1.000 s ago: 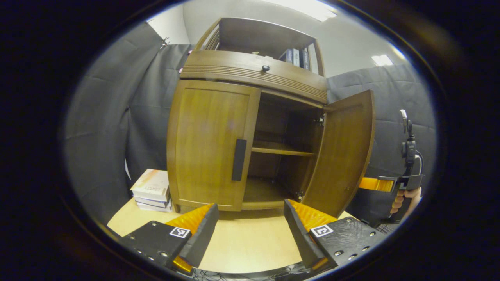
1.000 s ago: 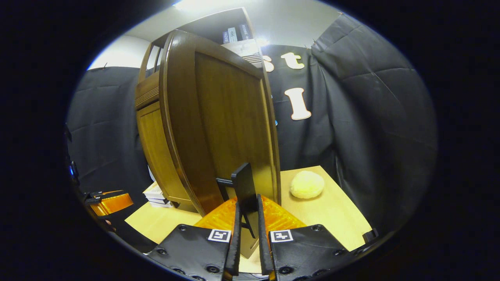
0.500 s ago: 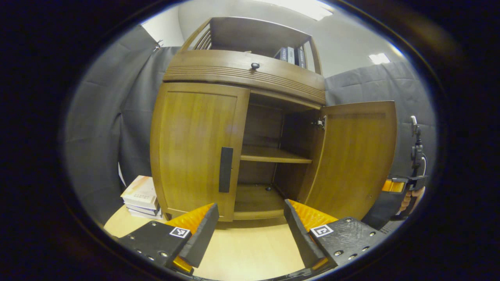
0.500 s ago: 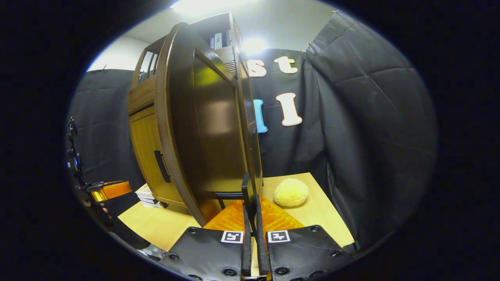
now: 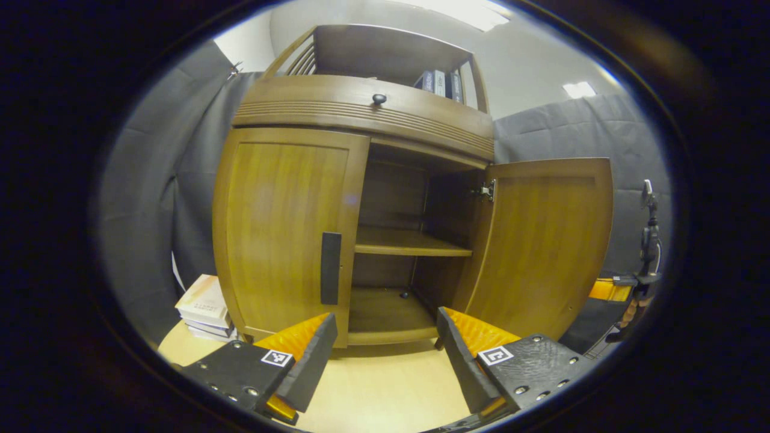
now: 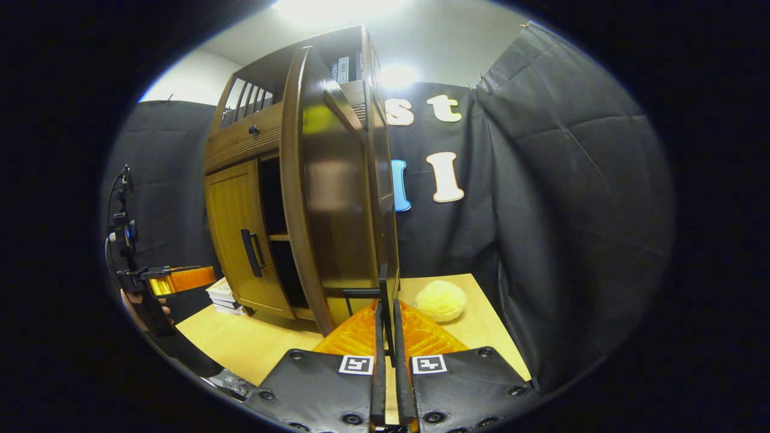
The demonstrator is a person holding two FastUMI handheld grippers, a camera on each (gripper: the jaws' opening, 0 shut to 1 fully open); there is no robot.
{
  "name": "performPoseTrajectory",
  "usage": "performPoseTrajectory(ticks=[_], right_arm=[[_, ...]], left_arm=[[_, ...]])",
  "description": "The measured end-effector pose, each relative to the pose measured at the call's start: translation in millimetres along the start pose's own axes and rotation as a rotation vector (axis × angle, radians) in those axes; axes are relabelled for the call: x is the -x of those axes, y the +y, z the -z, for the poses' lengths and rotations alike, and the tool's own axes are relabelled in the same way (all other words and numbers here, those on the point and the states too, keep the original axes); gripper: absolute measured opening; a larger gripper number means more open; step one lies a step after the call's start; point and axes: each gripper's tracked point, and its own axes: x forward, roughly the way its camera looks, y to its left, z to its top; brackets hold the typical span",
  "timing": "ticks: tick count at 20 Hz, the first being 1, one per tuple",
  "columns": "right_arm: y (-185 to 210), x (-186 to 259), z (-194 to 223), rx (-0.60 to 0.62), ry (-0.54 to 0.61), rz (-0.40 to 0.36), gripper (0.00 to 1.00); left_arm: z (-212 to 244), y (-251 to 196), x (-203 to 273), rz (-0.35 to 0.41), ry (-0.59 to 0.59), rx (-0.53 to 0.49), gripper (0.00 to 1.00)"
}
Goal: Open the right door of the double-door shoe cabinet with the right hand, and open the left door with the left hand.
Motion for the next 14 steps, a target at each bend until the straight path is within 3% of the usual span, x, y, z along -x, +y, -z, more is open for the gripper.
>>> performPoseTrajectory(ticks=[1, 5, 8, 11, 14], right_arm=[[0.0, 7.7, -0.6, 0.005, -0.008, 0.017, 0.1], [4.2, 37.3, -3.5, 0.03, -0.039, 0.074, 0.2], [19.7, 57.1, -12.2, 0.055, -0.069, 0.1, 0.16], [43.0, 71.1, -13.4, 0.054, -0.071, 0.087, 0.54], [53.5, 72.4, -12.0, 0.054, -0.07, 0.12, 0.86]], left_arm=[[-1.2, 0.9, 1.3, 0.001, -0.004, 0.005, 0.96], [-12.3, 14.8, 1.4, -0.015, -0.038, -0.012, 0.96], [-28.3, 35.0, -6.3, -0.048, -0.07, -0.024, 0.96], [-46.3, 57.6, -14.0, -0.079, -0.101, -0.02, 0.96], [-63.8, 71.6, -31.2, -0.1, -0.126, -0.041, 0.96]])
